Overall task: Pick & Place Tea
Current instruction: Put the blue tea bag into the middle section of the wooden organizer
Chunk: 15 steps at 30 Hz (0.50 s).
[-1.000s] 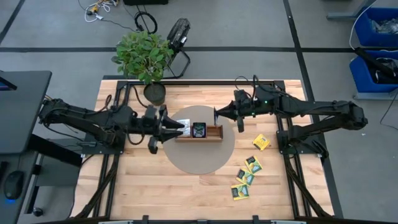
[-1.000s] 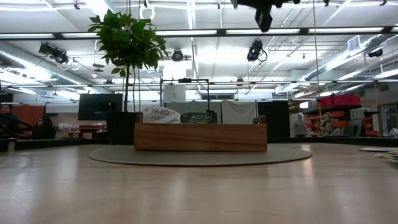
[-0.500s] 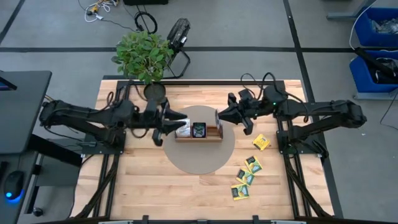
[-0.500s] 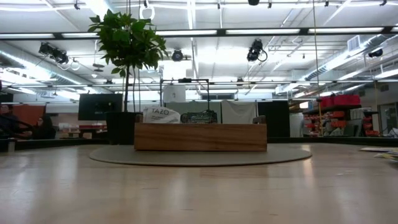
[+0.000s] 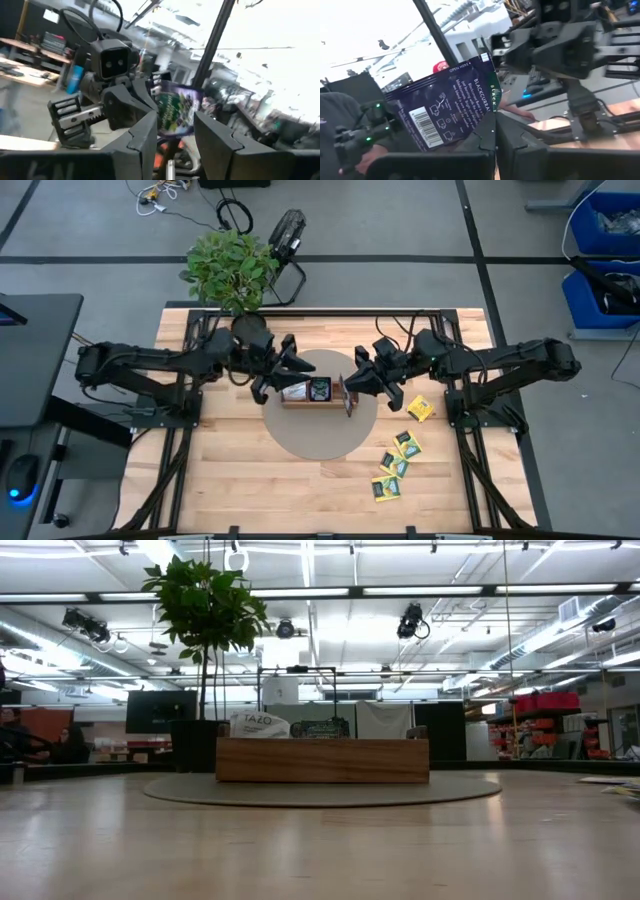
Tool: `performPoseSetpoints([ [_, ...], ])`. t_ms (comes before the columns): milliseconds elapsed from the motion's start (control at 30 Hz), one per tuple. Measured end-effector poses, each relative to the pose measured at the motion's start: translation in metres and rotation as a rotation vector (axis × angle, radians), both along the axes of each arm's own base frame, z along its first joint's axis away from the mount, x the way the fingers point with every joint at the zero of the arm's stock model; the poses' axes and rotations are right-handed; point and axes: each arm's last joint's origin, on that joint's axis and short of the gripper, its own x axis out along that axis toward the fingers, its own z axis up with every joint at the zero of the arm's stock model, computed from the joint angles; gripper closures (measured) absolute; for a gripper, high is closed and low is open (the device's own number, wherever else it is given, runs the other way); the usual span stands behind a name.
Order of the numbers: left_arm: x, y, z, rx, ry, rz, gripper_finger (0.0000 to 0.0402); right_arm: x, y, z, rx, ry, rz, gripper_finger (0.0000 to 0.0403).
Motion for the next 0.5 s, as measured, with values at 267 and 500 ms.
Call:
performPoseSetpoints([
  [267,0.022,0.008,-0.012,-0.119,-0.059,-0.137,0.0268,0.003,0.002,-0.003,0.020,0.012,-0.006,0.0403],
  [500,0.052,0.003,-0.006,-0.105,-0.050,-0.221,0.0268,0.006,0.002,-0.005,0.020,0.013,-0.006,0.0403],
])
